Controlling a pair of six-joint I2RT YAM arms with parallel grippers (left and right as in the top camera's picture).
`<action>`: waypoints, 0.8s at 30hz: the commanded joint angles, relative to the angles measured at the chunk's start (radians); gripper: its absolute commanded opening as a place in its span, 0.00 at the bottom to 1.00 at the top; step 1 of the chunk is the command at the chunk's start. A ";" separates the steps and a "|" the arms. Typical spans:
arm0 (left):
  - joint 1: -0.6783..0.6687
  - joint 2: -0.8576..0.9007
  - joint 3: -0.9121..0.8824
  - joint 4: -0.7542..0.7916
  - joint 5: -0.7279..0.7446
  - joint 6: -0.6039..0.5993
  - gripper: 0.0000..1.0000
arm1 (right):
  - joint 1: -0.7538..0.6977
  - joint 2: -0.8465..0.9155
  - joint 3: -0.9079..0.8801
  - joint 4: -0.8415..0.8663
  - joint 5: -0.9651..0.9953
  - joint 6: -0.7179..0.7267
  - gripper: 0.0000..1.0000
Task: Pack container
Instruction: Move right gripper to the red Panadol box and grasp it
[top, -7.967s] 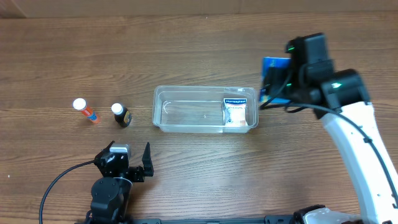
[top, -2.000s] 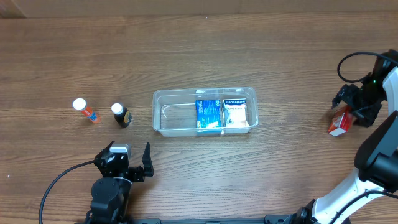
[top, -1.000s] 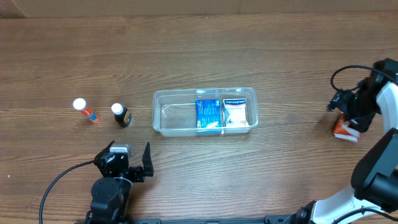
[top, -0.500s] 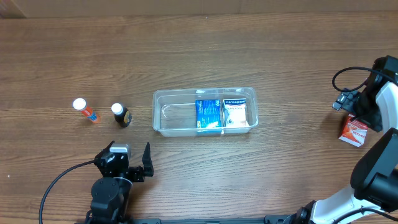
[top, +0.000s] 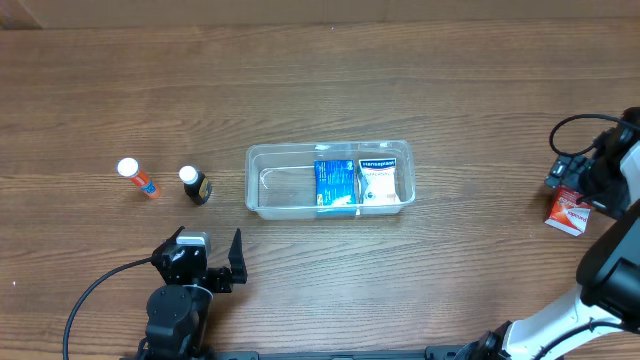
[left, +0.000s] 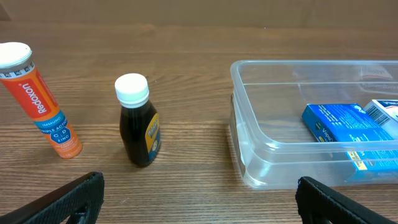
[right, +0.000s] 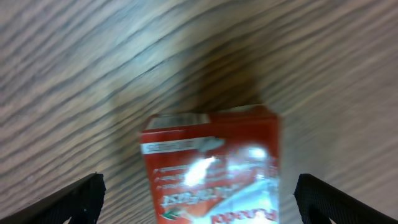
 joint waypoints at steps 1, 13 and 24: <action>0.005 -0.009 -0.004 0.004 0.005 -0.014 1.00 | -0.002 0.026 -0.001 -0.005 -0.029 -0.031 1.00; 0.005 -0.009 -0.004 0.004 0.005 -0.014 1.00 | -0.002 0.089 0.018 -0.040 -0.072 0.011 0.96; 0.005 -0.009 -0.004 0.004 0.005 -0.014 1.00 | 0.046 0.039 0.178 -0.194 -0.066 0.181 0.71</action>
